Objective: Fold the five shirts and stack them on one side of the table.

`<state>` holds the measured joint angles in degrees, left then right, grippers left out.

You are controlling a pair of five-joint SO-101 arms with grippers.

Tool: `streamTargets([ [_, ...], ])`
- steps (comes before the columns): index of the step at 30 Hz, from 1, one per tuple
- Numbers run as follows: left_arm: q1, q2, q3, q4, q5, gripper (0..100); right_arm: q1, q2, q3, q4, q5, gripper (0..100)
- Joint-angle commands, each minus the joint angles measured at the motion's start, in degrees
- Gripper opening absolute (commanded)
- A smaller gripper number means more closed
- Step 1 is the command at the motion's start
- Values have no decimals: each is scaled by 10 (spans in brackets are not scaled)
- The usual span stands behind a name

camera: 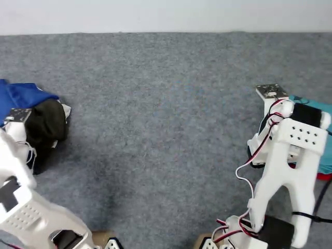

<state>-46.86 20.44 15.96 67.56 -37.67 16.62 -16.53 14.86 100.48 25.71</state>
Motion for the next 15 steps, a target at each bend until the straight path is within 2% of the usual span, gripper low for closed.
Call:
streamTargets([
  [1, 20, -51, -9, 7, 9, 13, -5, -22, -4, 23, -4, 9],
  [9, 71, -312, -13, 11, 113, 13, -5, -23, -5, 23, -4, 9],
  [15, 142, -480, -54, -30, 193, 13, -5, -23, -6, 23, -4, 9],
])
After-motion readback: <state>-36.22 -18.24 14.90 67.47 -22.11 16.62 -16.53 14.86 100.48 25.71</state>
